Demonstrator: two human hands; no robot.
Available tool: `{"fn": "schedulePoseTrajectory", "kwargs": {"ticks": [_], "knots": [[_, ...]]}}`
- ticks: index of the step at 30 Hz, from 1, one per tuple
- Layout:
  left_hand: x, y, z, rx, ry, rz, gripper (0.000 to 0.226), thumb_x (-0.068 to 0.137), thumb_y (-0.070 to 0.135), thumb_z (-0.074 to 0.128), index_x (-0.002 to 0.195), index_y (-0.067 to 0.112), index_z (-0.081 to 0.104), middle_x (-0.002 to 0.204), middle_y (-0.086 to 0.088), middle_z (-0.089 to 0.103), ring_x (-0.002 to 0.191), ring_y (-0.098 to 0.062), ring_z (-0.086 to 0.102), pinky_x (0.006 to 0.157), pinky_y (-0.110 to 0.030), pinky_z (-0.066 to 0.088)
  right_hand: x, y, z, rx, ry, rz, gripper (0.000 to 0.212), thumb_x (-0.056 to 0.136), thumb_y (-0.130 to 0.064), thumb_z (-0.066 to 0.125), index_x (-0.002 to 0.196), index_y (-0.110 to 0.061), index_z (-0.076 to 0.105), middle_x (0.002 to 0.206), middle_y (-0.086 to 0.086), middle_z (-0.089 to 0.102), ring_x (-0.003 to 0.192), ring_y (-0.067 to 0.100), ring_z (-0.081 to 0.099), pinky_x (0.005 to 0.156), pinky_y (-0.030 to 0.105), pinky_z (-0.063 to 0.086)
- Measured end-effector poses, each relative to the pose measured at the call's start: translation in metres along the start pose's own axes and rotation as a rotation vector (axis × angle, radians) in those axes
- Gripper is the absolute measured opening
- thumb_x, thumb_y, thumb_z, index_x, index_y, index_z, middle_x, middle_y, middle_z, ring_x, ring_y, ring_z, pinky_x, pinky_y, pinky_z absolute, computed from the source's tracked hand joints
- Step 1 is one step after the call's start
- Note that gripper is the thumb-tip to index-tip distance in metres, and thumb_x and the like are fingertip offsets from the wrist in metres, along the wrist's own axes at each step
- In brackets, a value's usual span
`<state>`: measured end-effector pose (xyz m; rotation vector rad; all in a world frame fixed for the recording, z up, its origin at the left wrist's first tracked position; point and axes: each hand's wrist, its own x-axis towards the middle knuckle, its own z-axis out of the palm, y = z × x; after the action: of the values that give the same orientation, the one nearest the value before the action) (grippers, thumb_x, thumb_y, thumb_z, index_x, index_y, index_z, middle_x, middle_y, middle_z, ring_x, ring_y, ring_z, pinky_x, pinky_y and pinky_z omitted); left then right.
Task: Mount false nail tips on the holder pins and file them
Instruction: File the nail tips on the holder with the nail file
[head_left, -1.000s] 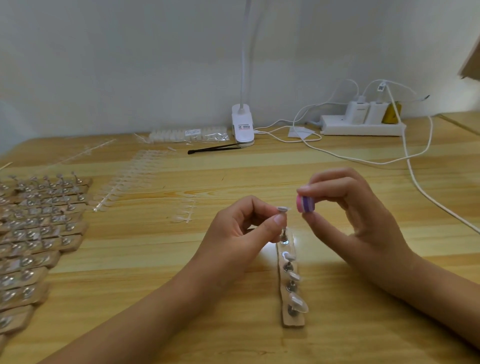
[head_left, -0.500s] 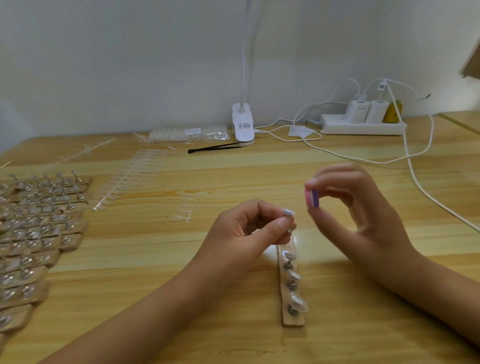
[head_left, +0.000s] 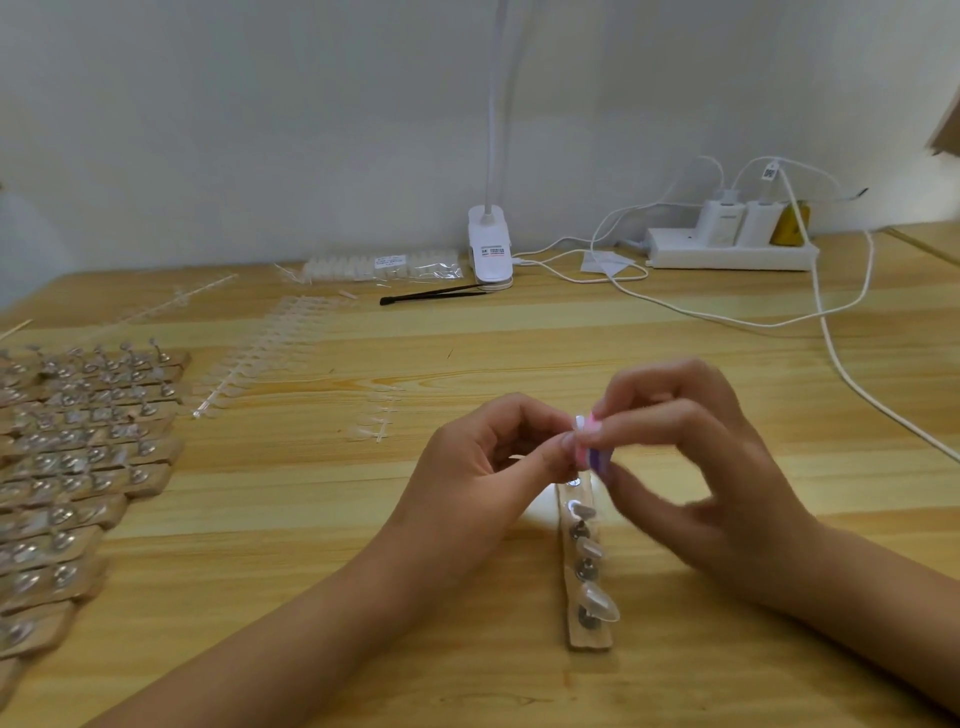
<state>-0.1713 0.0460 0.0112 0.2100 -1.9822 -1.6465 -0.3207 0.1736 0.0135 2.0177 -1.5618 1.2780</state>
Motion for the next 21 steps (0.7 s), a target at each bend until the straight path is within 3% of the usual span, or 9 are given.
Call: {"fn": "schedulePoseTrajectory", "kwargs": {"ticks": [9, 12, 16, 21], "knots": [[0.0011, -0.0008, -0.0003, 0.029, -0.016, 0.01, 0.011, 0.085, 0.036, 0.069, 0.09, 0.028, 0.071, 0.089, 0.002, 0.074, 0.087, -0.012, 0.071, 0.081, -0.027, 0.057, -0.0002, 0.0, -0.0003, -0.034, -0.005, -0.028, 0.026, 0.088, -0.014, 0.065, 0.11, -0.025, 0.058, 0.109, -0.006, 0.052, 0.101, 0.016, 0.055, 0.081, 0.042, 0.044], [0.0022, -0.0016, 0.0001, -0.013, 0.004, -0.006, 0.006, 0.086, 0.029, 0.072, 0.088, 0.024, 0.072, 0.09, -0.002, 0.074, 0.088, -0.016, 0.071, 0.083, -0.029, 0.057, 0.003, 0.0032, -0.0016, -0.001, 0.031, 0.045, 0.027, 0.087, -0.013, 0.064, 0.11, -0.025, 0.057, 0.107, -0.002, 0.054, 0.102, 0.023, 0.056, 0.083, 0.047, 0.044], [0.0011, -0.001, 0.0011, 0.0, 0.0, 0.023, 0.006, 0.087, 0.025, 0.069, 0.089, 0.019, 0.071, 0.089, 0.001, 0.073, 0.088, -0.011, 0.07, 0.08, -0.02, 0.053, 0.0001, -0.0004, -0.0003, -0.014, 0.003, -0.022, 0.023, 0.089, -0.014, 0.065, 0.108, -0.024, 0.059, 0.108, -0.005, 0.053, 0.101, 0.019, 0.056, 0.082, 0.044, 0.044], [0.0007, 0.0008, 0.0004, 0.025, 0.009, 0.028, 0.003, 0.088, 0.026, 0.069, 0.087, 0.025, 0.071, 0.087, 0.006, 0.072, 0.085, -0.006, 0.069, 0.077, -0.018, 0.052, 0.0027, 0.0007, -0.0016, 0.049, 0.007, 0.06, 0.02, 0.088, -0.013, 0.064, 0.105, -0.024, 0.061, 0.108, -0.002, 0.054, 0.102, 0.024, 0.058, 0.082, 0.048, 0.046]]}}
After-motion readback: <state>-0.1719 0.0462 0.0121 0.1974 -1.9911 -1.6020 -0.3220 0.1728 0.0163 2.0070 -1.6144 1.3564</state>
